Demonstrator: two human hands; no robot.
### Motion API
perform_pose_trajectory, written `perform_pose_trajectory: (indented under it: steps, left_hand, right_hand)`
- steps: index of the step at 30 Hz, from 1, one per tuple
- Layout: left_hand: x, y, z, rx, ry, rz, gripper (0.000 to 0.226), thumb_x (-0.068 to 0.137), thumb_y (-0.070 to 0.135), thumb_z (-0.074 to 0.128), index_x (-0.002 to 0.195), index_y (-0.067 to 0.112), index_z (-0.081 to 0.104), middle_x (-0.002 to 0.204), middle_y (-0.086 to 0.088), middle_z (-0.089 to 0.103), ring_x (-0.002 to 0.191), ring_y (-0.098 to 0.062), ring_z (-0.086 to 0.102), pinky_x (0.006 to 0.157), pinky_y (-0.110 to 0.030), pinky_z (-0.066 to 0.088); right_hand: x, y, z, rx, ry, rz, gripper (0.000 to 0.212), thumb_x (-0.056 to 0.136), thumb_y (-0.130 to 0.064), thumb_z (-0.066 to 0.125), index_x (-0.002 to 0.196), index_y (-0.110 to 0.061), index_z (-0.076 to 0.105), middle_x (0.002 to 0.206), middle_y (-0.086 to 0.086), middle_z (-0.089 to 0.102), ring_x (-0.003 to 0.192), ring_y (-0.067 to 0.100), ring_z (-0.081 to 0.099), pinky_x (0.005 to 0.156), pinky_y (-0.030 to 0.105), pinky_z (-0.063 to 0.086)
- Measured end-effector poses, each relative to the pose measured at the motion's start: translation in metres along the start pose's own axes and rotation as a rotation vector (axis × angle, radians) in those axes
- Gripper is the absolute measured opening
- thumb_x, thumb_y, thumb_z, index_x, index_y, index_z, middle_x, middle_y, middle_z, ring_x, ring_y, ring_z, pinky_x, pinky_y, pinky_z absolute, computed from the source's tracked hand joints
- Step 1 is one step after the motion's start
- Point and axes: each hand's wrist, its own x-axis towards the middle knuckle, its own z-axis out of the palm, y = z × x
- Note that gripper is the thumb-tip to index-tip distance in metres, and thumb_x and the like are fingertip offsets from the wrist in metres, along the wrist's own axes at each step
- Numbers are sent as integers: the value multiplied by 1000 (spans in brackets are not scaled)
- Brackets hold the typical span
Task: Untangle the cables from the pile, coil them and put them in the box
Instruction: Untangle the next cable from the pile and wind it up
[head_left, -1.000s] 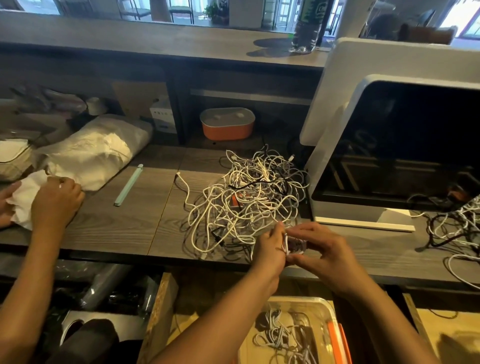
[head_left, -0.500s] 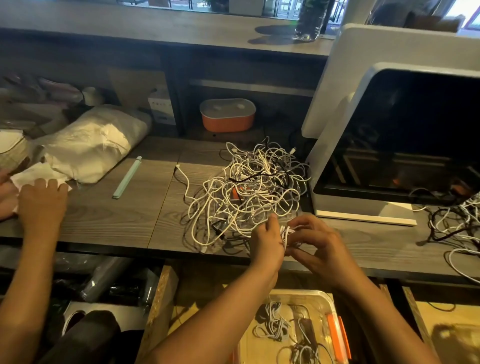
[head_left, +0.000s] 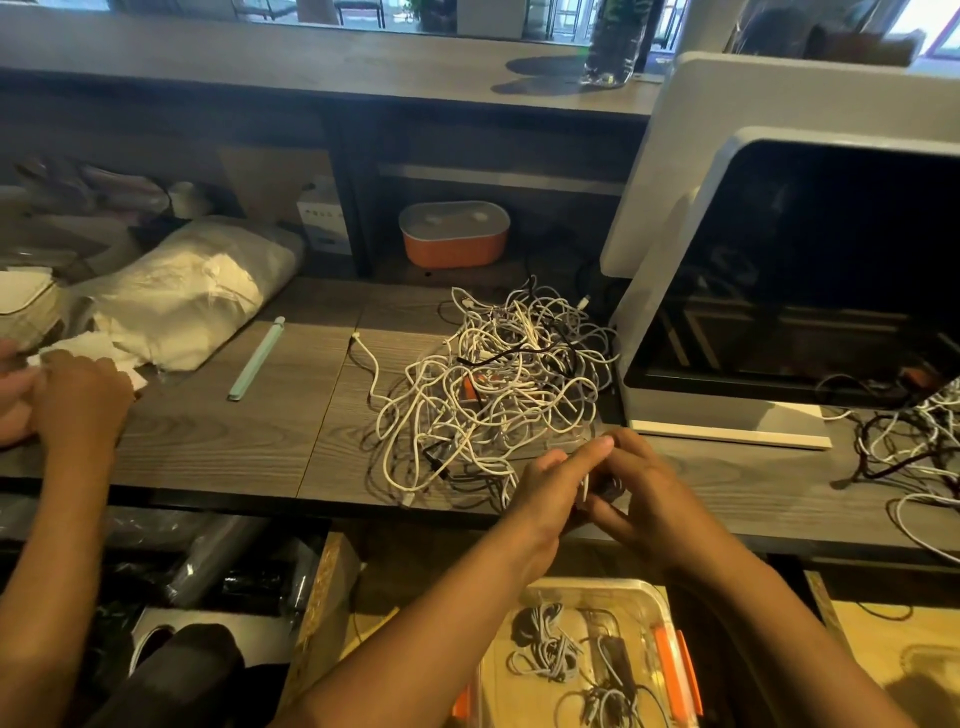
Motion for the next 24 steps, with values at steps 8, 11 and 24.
perform_pose_trajectory:
  steps: [8, 11, 24]
  left_hand:
    - [1, -5, 14, -234, 83, -47, 23, 91, 24, 54, 108, 13, 66, 85, -3, 66, 79, -13, 62, 58, -22, 47]
    - [0, -5, 19, -247, 139, -24, 24, 91, 25, 56, 110, 10, 62, 88, -5, 64, 70, -10, 60, 53, -21, 45]
    - [4, -12, 24, -207, 287, 177, 11, 91, 30, 60, 85, 22, 56, 88, -5, 63, 84, -17, 60, 74, -31, 48]
  right_hand:
    - [-9, 8, -1, 332, 117, 144, 19, 84, -7, 61, 78, -24, 55, 100, -16, 60, 96, 6, 58, 83, 33, 53]
    - [-11, 9, 7, 378, 251, 132, 10, 82, -18, 61, 77, -24, 55, 99, -23, 56, 98, 5, 57, 83, 28, 52]
    - [-5, -5, 23, 445, 541, 280, 22, 91, -3, 55, 86, -25, 54, 89, -9, 62, 82, 3, 62, 66, 18, 53]
